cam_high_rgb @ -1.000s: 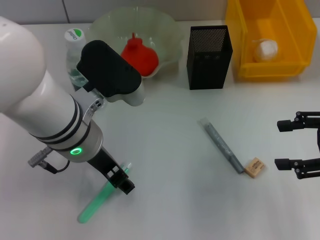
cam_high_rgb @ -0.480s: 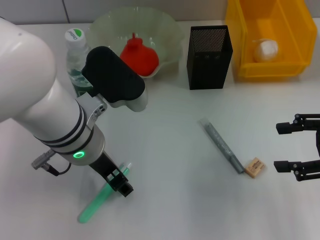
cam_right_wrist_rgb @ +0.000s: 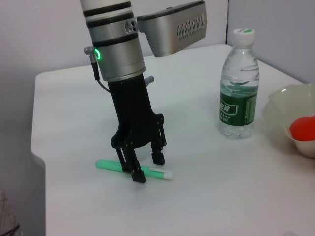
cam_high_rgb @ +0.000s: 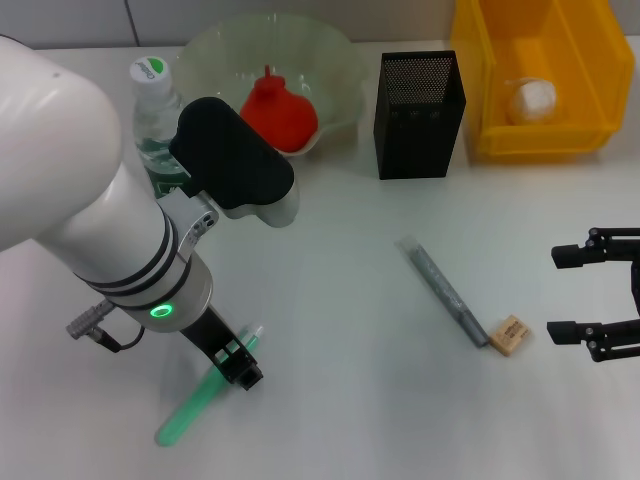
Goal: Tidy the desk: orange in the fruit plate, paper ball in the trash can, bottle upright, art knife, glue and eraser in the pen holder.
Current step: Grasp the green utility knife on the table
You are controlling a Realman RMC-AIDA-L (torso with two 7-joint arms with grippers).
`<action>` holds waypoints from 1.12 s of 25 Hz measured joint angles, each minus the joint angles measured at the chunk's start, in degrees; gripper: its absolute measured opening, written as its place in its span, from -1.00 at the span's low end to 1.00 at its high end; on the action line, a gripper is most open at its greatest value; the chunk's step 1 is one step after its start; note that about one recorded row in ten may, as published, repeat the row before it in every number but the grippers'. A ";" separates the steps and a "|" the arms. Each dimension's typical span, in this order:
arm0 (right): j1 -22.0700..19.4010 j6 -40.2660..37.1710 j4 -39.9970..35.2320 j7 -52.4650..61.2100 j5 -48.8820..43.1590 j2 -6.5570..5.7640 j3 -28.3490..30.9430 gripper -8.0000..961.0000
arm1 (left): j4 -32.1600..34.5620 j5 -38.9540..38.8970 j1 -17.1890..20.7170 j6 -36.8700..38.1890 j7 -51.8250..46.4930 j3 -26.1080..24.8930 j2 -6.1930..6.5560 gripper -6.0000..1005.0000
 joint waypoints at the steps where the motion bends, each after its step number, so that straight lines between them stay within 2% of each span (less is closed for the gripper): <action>1: 0.00 0.00 0.00 0.00 0.00 0.00 0.00 0.51 | 0.00 0.00 0.00 0.00 0.00 0.00 0.00 0.33; 8: -0.07 0.00 0.12 0.00 0.00 0.00 0.27 0.51 | -2.81 0.20 -1.62 -0.29 0.08 0.50 0.00 0.11; 16: -0.09 0.11 0.13 0.09 -0.06 0.00 0.47 0.50 | -2.91 0.89 -2.23 -0.36 0.06 0.89 0.00 -0.10; 26: -0.01 1.01 0.51 0.67 -0.09 0.00 0.13 0.50 | -2.31 0.92 -2.39 0.15 0.02 0.88 0.00 -0.19; 28: 0.10 1.04 0.62 0.68 -0.09 0.00 0.08 0.50 | -2.41 0.91 -2.43 0.16 0.01 0.88 0.00 -0.35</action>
